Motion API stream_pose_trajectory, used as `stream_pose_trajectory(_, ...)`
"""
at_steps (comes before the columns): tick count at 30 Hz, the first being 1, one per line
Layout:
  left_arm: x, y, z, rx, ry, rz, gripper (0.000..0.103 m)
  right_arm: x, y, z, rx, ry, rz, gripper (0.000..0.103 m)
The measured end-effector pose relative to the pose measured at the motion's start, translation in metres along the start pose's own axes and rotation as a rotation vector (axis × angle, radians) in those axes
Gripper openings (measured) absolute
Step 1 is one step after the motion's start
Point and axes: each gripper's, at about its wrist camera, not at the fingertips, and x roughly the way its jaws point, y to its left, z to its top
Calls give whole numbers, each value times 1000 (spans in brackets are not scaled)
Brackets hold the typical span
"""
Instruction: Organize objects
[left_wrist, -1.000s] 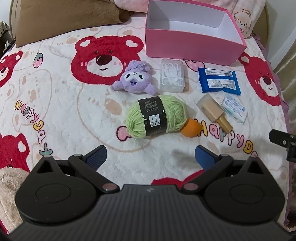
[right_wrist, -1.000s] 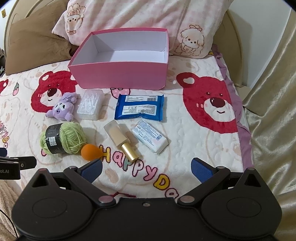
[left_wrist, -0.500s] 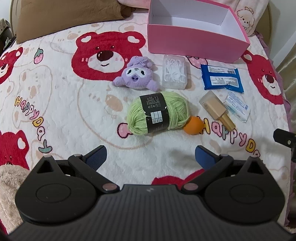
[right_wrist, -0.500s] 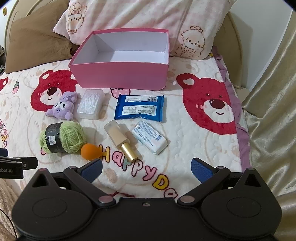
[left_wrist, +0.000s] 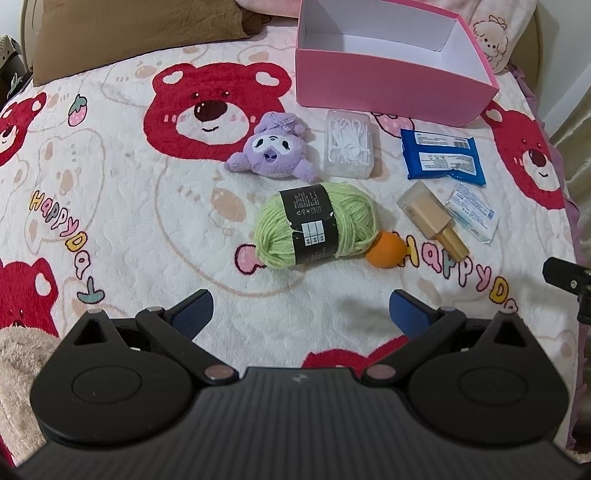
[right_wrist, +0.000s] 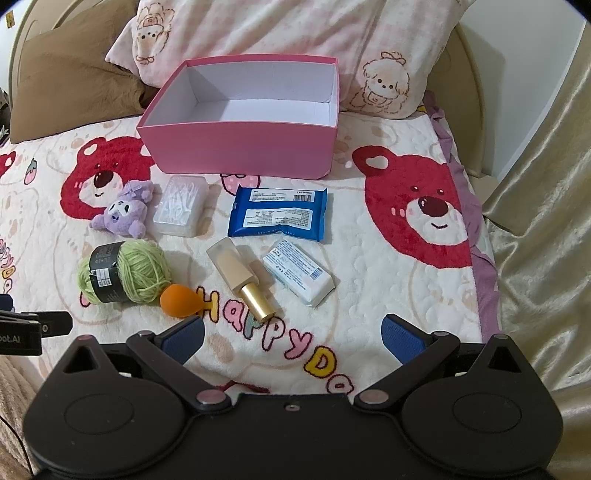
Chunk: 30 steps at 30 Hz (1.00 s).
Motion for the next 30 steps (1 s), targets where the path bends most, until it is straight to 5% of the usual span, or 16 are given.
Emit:
stream_pose_trajectory(17, -1, 6, 1, -2, 1, -13, 103, 0, 5, -1, -16, 6, 25, 103)
stream_pose_trajectory(21, -3, 15, 7, 9, -18, -30, 103, -3, 9, 1, -51, -16, 88, 103)
stream_pose_trajectory(26, -8, 30, 22, 59, -33, 2, 103, -19, 17, 17, -188, -148, 170, 103)
stream_pose_trajectory(30, -3, 45, 37, 77, -24, -86, 103, -9, 31, 24, -239, -247, 330, 103)
